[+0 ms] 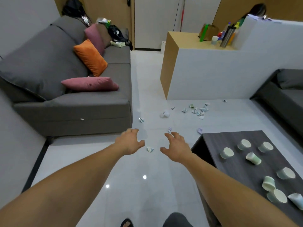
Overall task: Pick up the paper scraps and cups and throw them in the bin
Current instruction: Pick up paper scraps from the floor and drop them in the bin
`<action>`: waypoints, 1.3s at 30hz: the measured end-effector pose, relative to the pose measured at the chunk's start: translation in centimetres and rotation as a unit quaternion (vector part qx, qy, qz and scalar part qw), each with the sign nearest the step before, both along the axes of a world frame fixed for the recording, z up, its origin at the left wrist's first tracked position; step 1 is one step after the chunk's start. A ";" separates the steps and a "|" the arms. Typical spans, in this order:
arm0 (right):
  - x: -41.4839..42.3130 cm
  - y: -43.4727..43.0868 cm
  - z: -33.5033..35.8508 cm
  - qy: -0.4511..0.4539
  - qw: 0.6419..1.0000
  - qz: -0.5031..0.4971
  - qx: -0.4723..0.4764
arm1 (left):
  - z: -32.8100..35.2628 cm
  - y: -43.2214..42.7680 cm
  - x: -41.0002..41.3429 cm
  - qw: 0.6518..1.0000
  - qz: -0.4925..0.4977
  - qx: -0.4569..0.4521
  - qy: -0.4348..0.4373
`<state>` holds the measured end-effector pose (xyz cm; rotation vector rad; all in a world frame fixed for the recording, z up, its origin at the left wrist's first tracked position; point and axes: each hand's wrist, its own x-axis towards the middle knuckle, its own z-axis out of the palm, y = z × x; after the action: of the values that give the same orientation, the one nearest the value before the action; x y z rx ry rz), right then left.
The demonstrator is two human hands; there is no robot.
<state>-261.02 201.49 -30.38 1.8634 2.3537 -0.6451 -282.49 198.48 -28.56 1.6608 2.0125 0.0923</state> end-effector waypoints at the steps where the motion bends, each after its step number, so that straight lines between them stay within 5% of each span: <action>1: -0.5 1.7 -0.2 0.001 1.000 0.003 -0.003 | 0.0 1.8 -0.4 1.000 0.001 -0.003 0.003; 9: -2.6 18.7 -5.8 0.010 0.998 0.042 -0.052 | -4.3 16.6 -2.1 0.998 0.039 -0.057 0.002; 18: -2.7 37.3 -19.9 -0.008 0.982 0.092 -0.163 | -16.8 31.9 -1.3 0.970 0.144 -0.195 -0.025; 28: -5.1 45.3 -50.0 -0.041 0.964 0.063 -0.255 | -46.2 39.1 -1.7 0.938 0.155 -0.297 -0.086; 34: -7.6 44.1 -69.6 -0.099 0.964 0.088 -0.232 | -65.4 37.7 -3.6 0.924 0.196 -0.304 -0.124; 39: -8.6 41.8 -79.6 -0.126 0.969 0.097 -0.188 | -74.5 33.4 -4.3 0.894 0.269 -0.314 -0.173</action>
<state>-269.64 243.26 -109.98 1.4419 2.0463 -0.7233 -286.75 231.87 -103.02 0.6176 1.8860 -0.0615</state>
